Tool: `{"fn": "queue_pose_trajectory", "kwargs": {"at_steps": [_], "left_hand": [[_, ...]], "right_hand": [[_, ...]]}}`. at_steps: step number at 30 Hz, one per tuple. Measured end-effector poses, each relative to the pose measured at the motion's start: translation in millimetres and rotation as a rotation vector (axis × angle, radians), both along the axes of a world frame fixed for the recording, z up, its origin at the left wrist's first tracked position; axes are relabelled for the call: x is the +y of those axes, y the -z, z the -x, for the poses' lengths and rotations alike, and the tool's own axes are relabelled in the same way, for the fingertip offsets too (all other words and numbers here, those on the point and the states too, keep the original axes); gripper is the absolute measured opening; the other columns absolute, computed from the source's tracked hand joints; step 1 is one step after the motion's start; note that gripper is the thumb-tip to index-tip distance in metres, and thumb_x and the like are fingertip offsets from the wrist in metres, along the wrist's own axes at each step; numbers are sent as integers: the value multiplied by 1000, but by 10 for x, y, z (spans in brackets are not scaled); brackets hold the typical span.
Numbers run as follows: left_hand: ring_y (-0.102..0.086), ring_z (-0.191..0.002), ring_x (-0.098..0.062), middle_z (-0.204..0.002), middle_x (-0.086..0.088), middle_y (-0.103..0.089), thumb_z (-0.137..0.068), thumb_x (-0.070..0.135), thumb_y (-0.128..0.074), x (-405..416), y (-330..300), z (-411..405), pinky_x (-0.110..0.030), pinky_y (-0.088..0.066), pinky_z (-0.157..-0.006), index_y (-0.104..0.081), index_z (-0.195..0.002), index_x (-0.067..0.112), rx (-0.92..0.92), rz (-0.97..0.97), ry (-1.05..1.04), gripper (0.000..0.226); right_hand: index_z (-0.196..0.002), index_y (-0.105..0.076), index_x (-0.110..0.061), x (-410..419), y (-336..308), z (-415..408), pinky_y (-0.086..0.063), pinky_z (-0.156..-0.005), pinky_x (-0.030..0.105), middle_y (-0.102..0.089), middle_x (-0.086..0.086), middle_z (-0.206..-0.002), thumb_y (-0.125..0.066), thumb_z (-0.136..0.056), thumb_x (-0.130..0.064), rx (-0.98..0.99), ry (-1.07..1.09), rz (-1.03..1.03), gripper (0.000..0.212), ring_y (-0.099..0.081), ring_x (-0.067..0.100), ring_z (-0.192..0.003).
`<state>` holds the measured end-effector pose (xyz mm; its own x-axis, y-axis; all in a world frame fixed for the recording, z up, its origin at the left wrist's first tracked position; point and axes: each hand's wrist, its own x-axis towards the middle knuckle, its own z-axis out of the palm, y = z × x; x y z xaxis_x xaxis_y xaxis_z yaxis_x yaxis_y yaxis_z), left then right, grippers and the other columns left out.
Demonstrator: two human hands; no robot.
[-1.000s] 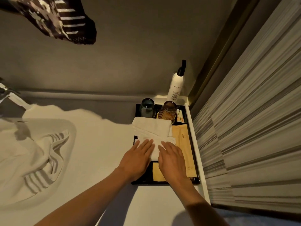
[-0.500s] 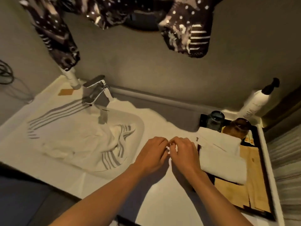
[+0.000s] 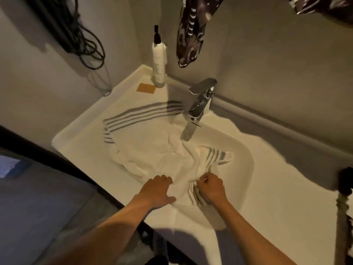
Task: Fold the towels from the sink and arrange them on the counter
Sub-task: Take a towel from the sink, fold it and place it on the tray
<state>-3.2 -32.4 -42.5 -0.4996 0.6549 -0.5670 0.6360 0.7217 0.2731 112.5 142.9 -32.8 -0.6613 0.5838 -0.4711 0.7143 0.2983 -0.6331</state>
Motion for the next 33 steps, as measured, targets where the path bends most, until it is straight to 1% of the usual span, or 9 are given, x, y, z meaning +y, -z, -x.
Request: {"fn": "queue_pose_trajectory", "kwargs": {"at_steps": [4, 7, 11, 15, 18, 21, 24, 27, 33], "left_hand": [[-54, -115, -27, -124, -4, -58, -89, 36, -57, 125, 91, 284, -37, -40, -89, -51, -127, 20, 103, 51, 272, 42], [-59, -106, -31, -113, -10, -64, -98, 27, -42, 246, 68, 374, -37, -39, -88, -53, -113, 16, 121, 4, 372, 22], [-60, -75, -30, -84, -8, -64, -102, 34, -35, 387, -231, 523, -47, -51, -70, -41, -100, 21, -99, -339, 190, 15], [-61, -73, -27, -82, -6, -66, -102, 37, -40, 729, -903, 702, -44, -52, -67, -45, -101, 25, -117, -613, 158, 13], [-59, -76, -27, -84, -5, -66, -101, 39, -43, 945, -1427, 764, -44, -51, -68, -47, -102, 27, -11, -694, 288, 13], [-60, -75, -26, -81, 0, -64, -96, 48, -48, 1036, -1890, 891, -43, -50, -66, -46, -99, 31, 54, -761, 350, 18], [-61, -77, -22, -83, 3, -64, -82, 59, -62, 1074, -2170, 903, -40, -51, -64, -41, -100, 37, 76, -567, 476, 35], [-63, -84, -30, -92, -3, -63, -78, 27, -63, 1116, -2255, 709, -43, -54, -65, -43, -94, 32, 288, -364, 633, 26], [-58, -82, -37, -101, -3, -48, -81, 8, -61, 1184, -2791, 56, -45, -49, -63, -48, -97, 25, 584, -640, 449, 27]], "right_hand": [[-91, -50, -20, -232, 224, 196, -37, -73, 25, -54, -3, -94, -53, -90, -22, -155, -75, 109, 4, -49, 16, -86], [-81, -48, -19, -286, 356, 149, -41, -66, 27, -56, -4, -82, -50, -86, -16, -235, -98, 107, 6, -54, 19, -81], [-87, -59, -20, -213, 93, 67, -47, -68, 27, -66, -3, -87, -46, -93, -21, 168, 197, 8, 15, -61, 13, -80], [-130, -44, -38, -276, -483, 185, -48, -79, 21, -55, -29, -110, -51, -89, -58, 317, -46, -44, 46, -55, -7, -92], [-108, -55, -30, -108, -688, 315, -57, -69, 39, -67, -13, -89, -50, -96, -32, 389, 89, -125, 13, -64, 5, -72], [-109, -48, -27, 235, -1091, 234, -55, -66, 50, -65, 2, -84, -39, -86, -16, 483, 198, -319, 27, -62, 24, -72], [-111, -42, -21, 545, -1608, -114, -49, -53, 44, -63, 13, -77, -42, -80, -13, 382, -9, -563, 32, -58, 36, -65], [-116, -42, -18, 771, -2018, -522, -48, -54, 44, -65, 16, -79, -54, -81, -11, 224, -243, -824, 38, -60, 42, -69], [-140, -29, -47, 946, -2550, -1554, -44, -57, 36, -70, 4, -105, -58, -76, -16, 42, -365, -1053, 77, -65, 39, -87]]}}
